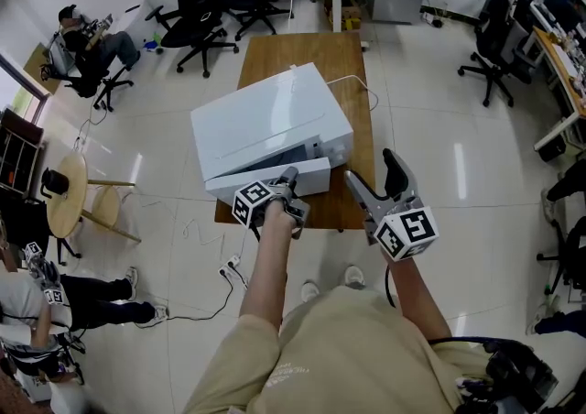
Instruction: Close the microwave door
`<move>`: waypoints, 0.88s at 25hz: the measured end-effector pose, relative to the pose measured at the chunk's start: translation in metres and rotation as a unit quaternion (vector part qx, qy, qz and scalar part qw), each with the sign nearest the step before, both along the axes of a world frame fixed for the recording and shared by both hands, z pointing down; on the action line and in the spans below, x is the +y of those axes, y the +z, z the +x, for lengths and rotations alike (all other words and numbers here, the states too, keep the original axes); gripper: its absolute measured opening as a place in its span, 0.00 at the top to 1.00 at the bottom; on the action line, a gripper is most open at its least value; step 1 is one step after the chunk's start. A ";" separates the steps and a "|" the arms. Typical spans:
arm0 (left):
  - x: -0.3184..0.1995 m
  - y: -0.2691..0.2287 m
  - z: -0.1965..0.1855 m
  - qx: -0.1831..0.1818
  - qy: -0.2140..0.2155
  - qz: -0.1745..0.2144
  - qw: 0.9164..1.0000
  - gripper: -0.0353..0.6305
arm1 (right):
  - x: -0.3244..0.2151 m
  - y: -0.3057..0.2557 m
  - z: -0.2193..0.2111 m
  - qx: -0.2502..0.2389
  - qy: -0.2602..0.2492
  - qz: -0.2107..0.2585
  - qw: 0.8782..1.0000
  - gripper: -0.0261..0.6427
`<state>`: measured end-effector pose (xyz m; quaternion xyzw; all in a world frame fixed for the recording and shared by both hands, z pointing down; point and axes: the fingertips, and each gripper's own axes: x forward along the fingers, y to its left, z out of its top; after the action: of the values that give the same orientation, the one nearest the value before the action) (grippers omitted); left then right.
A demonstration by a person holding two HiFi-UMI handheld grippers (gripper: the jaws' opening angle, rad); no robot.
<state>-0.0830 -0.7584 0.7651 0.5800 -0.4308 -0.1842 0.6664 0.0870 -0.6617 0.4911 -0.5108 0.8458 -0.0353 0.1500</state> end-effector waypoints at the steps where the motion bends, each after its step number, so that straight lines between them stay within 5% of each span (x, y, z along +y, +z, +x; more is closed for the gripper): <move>1: -0.004 0.000 0.000 0.001 -0.002 0.002 1.000 0.67 | -0.001 0.001 0.001 0.001 0.000 0.000 1.000 0.38; 15: -0.052 0.001 -0.004 0.039 -0.031 -0.002 0.999 0.67 | -0.024 0.008 0.016 0.005 0.014 -0.013 1.000 0.38; 22: -0.054 -0.004 -0.013 0.014 -0.026 0.012 1.000 0.67 | -0.017 -0.005 -0.008 0.010 -0.002 -0.008 1.000 0.38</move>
<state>-0.0957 -0.8126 0.7607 0.5739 -0.4341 -0.2144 0.6604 0.0785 -0.6788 0.4862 -0.5109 0.8477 -0.0376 0.1374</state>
